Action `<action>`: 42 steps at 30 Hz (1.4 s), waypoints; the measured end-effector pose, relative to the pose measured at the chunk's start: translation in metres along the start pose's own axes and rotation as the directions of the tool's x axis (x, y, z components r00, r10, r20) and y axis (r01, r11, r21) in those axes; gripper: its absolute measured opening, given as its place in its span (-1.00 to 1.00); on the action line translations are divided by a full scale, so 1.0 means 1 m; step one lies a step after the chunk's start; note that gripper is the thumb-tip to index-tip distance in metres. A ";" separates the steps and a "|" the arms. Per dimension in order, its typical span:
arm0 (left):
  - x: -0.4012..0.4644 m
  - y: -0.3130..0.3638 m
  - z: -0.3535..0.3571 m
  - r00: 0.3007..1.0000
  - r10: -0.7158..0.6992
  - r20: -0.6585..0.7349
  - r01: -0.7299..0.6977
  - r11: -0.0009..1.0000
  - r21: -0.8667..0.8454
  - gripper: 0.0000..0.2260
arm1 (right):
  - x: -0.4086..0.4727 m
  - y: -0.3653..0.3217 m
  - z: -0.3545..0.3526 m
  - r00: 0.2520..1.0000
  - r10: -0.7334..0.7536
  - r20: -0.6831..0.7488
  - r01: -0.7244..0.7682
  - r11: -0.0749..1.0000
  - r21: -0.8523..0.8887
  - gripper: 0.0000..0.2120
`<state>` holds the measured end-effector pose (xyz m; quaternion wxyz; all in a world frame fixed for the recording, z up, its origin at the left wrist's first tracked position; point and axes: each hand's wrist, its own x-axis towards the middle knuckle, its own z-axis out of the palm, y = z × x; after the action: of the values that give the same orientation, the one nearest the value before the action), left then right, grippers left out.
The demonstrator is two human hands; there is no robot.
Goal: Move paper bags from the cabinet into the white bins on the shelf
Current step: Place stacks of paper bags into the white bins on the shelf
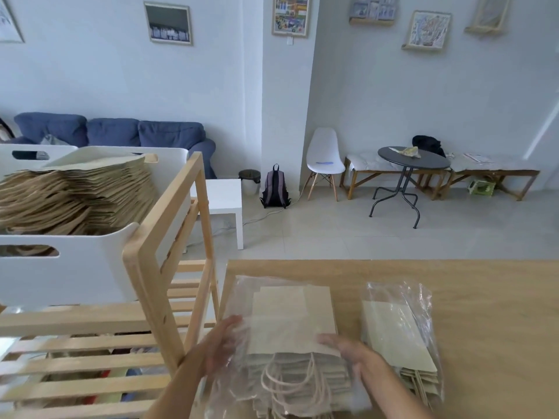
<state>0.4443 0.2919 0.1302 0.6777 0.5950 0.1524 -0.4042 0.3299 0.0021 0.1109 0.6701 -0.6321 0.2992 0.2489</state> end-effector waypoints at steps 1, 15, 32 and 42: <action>0.003 0.002 -0.002 1.000 0.014 -0.005 -0.014 0.999 -0.029 -0.79 | 0.000 0.005 -0.004 1.000 0.006 -0.026 -0.006 1.000 -0.006 -0.41; 0.029 0.009 0.000 0.925 0.310 -0.219 -0.187 0.874 0.448 -0.57 | -0.032 0.025 -0.043 0.993 -0.028 -0.111 0.030 0.999 0.018 -0.17; -0.038 -0.054 0.092 0.548 0.801 0.242 -0.141 -0.197 0.970 -0.42 | -0.157 0.041 -0.139 0.971 -0.073 -0.226 0.097 0.991 0.097 -0.38; -0.096 -0.083 0.213 0.295 0.591 0.751 -0.353 -0.663 0.661 0.00 | -0.222 0.058 -0.153 0.969 -0.130 -0.211 0.164 0.975 0.151 -0.69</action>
<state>0.2656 0.1316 0.1917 0.0818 0.8357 -0.5123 0.1802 0.1208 -0.1358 0.2254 0.7041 -0.6157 0.3369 0.1078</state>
